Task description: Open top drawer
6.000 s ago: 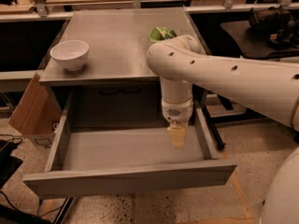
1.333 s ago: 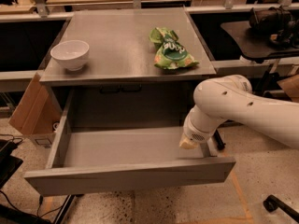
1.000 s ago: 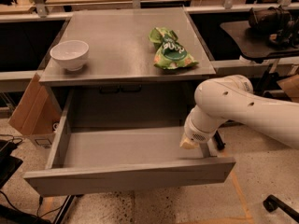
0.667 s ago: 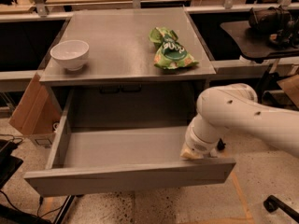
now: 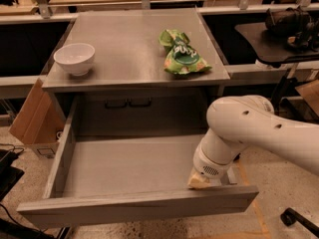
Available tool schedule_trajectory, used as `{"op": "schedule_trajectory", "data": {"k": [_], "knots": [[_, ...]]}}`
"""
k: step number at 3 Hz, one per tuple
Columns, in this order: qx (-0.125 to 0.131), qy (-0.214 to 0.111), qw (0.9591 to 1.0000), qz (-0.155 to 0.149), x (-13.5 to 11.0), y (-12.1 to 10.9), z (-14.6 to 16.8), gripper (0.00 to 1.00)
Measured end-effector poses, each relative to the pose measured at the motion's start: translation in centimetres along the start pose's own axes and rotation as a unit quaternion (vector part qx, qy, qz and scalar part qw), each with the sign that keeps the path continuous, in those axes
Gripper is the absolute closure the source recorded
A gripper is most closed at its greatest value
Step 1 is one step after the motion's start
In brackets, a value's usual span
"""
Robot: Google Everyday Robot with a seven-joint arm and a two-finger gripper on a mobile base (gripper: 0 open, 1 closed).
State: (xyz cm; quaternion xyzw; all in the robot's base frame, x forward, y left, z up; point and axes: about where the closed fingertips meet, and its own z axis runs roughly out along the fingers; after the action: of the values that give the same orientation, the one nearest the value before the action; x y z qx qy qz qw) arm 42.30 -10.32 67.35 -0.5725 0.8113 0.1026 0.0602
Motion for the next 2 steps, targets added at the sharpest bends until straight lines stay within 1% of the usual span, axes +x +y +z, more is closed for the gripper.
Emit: {"op": "schedule_trajectory", "data": {"k": [1,2], "knots": [[-0.030,-0.014,0.9995,-0.004,-0.5,1.0,-0.8,1.00],[-0.043,-0.016,0.9984,-0.035,-0.3,-1.9,-1.1,1.00]]}}
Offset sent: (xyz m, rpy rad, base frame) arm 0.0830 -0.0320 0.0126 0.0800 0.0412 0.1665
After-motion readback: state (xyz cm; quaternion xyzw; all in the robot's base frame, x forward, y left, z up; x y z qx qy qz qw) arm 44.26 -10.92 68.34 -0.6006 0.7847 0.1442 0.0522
